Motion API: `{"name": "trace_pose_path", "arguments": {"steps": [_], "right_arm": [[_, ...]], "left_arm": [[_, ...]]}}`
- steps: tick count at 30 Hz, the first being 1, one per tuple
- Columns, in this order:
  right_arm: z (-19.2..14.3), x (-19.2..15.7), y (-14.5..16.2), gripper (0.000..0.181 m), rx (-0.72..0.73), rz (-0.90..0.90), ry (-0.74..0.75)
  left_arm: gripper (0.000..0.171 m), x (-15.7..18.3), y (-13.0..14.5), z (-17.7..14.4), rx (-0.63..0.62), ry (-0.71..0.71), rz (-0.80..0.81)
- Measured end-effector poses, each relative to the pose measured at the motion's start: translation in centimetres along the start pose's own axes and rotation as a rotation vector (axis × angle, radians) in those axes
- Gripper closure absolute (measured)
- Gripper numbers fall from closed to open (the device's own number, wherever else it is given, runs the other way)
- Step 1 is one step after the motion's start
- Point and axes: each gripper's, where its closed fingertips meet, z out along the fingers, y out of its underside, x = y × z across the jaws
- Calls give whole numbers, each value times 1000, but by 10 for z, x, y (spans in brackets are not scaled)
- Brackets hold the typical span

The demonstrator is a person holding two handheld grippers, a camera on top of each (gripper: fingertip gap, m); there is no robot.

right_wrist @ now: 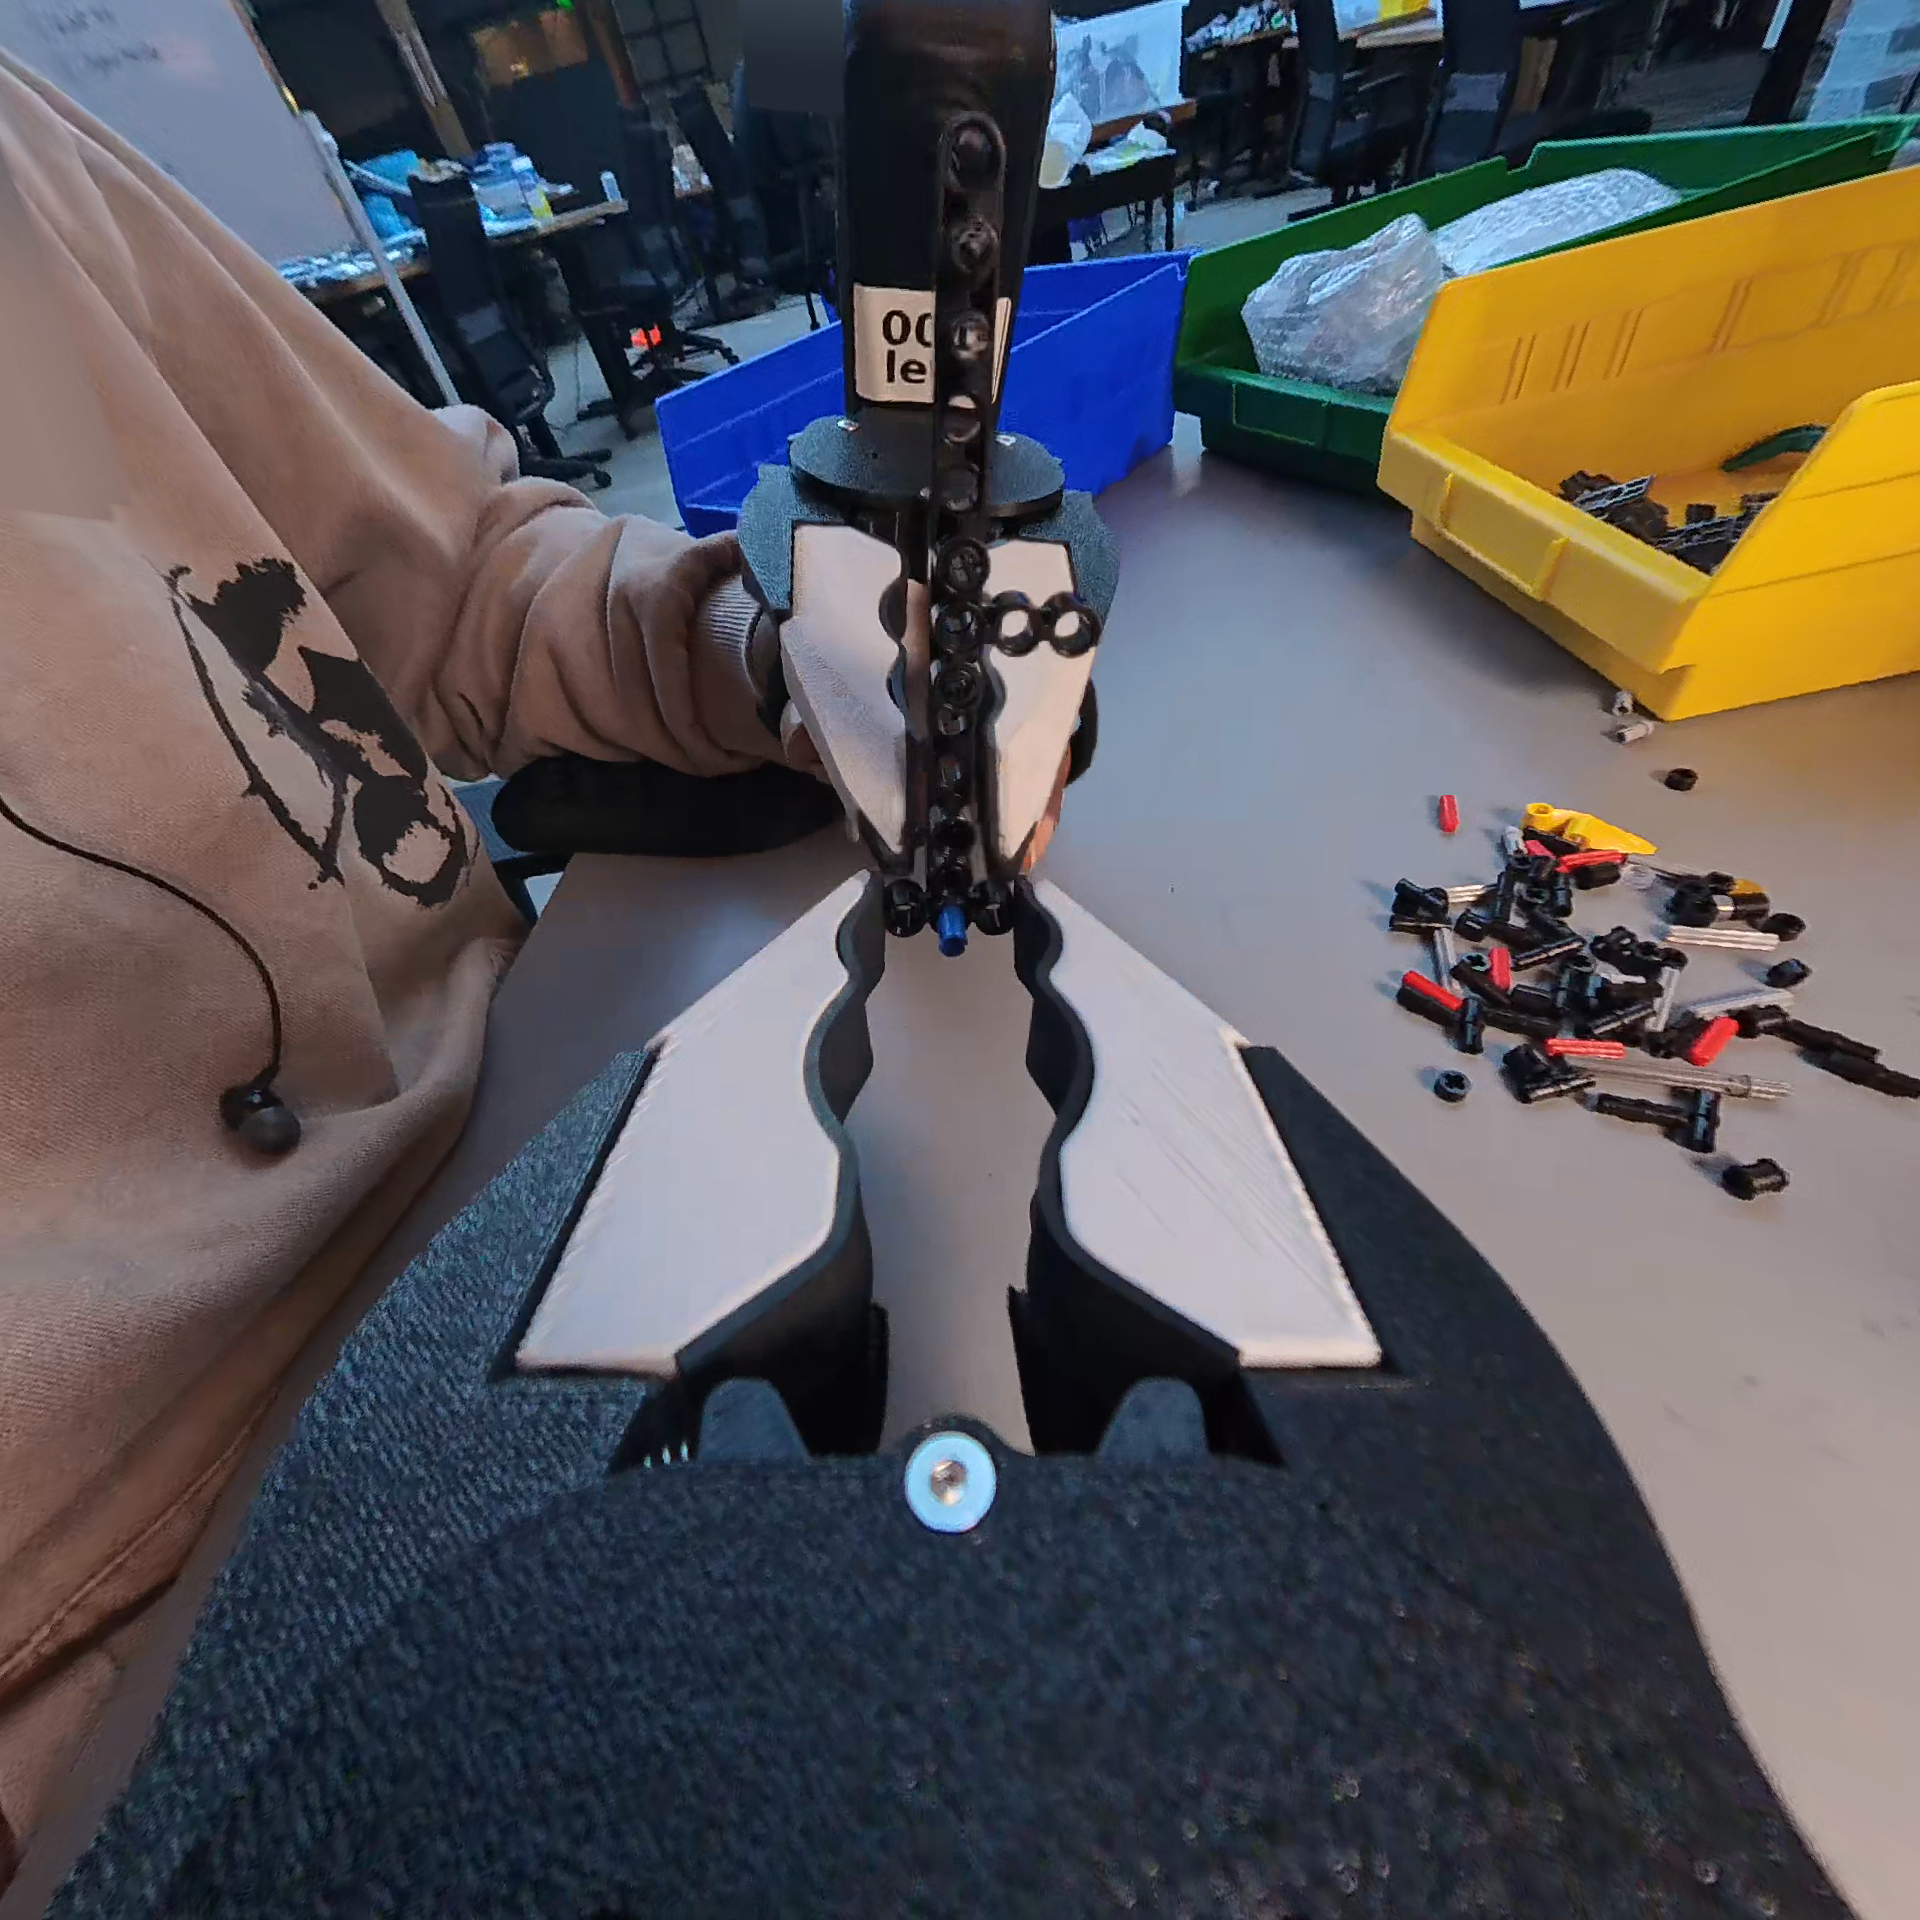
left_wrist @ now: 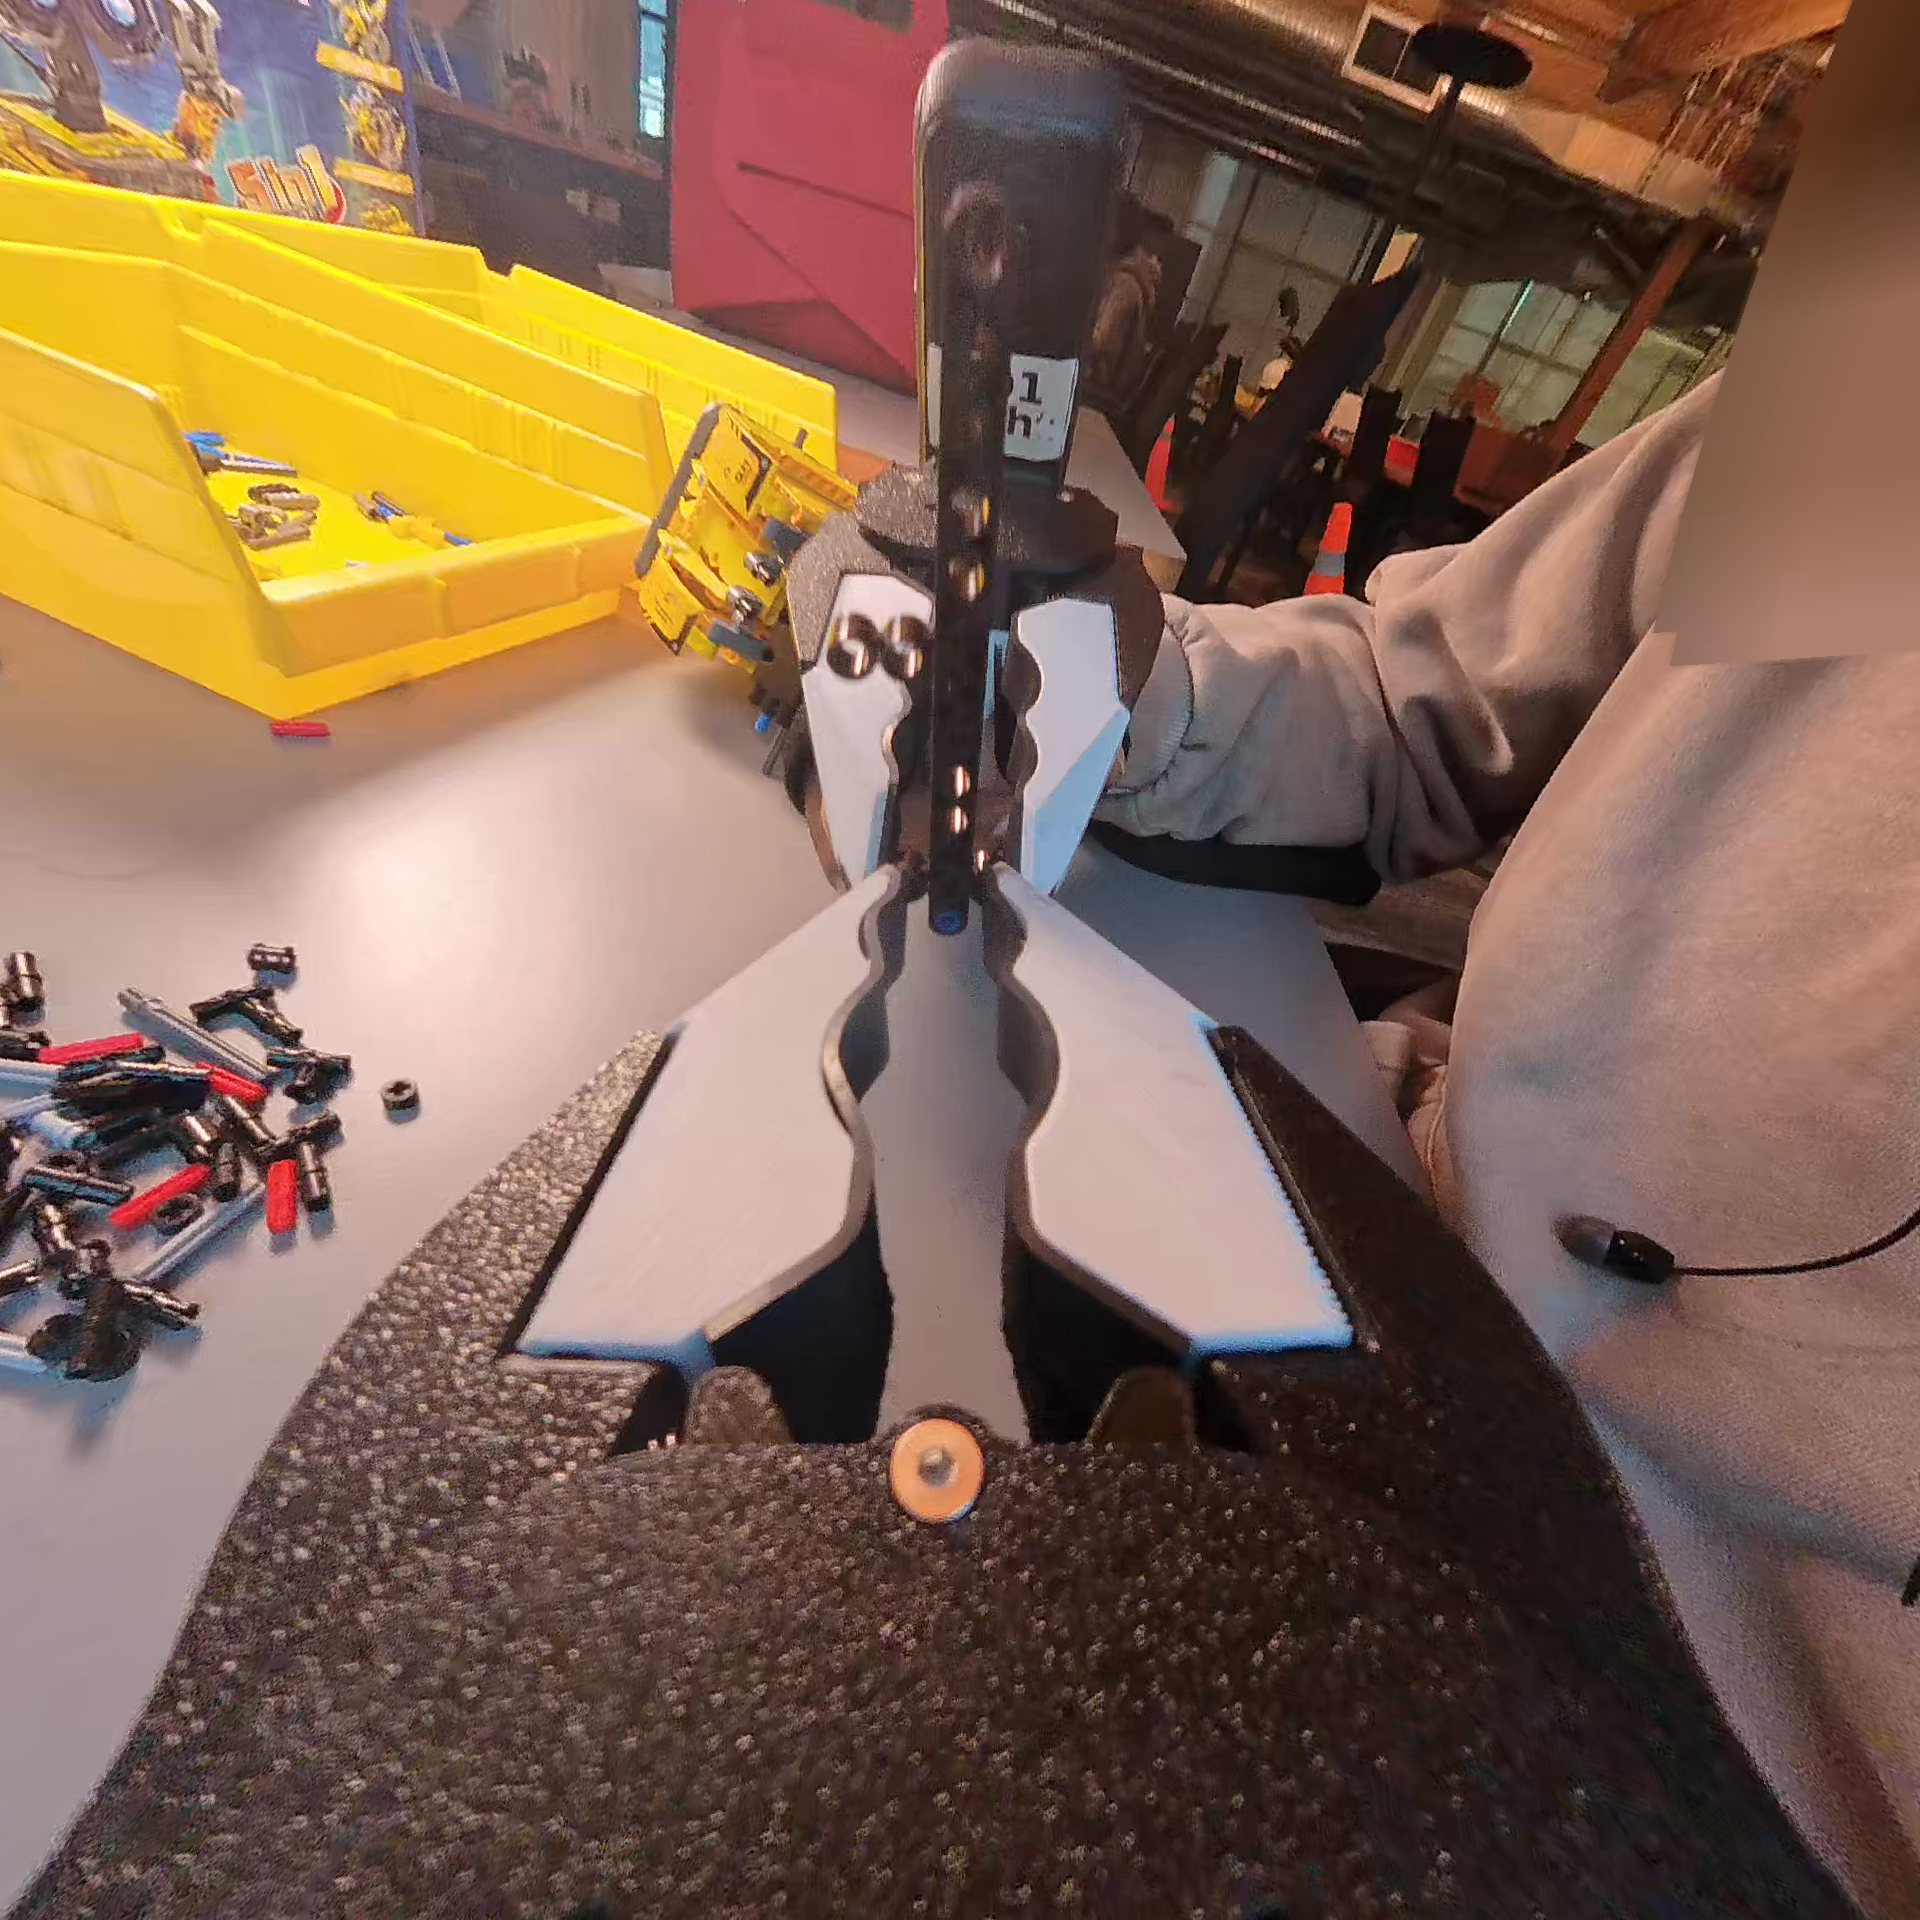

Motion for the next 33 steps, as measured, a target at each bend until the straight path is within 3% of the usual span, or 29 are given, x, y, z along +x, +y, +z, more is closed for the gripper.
{"name": "trace_pose_path", "arguments": {"steps": [2, 9, 15, 21, 27, 33], "right_arm": [[1, 0, 3, 159, -10, 1, 0], [5, -3, 1, 159, 6, 14, -10], [7, -5, 5, 159, -16, 11, -25], [7, -5, 7, 159, -25, 6, -28], [11, -1, 21, 160, -107, -42, 8], [7, 6, 24, 160, -117, 1, 8]], "left_arm": [[157, -1, -8, -3, 45, -10, -2], [164, 5, -1, 1, -19, 0, 41], [164, 5, 10, -4, -138, 22, 63], [163, 5, 15, -5, -166, 14, 83], [164, 0, 31, -5, -278, -30, 112], [164, -7, 34, -1, -266, -46, 31]]}}
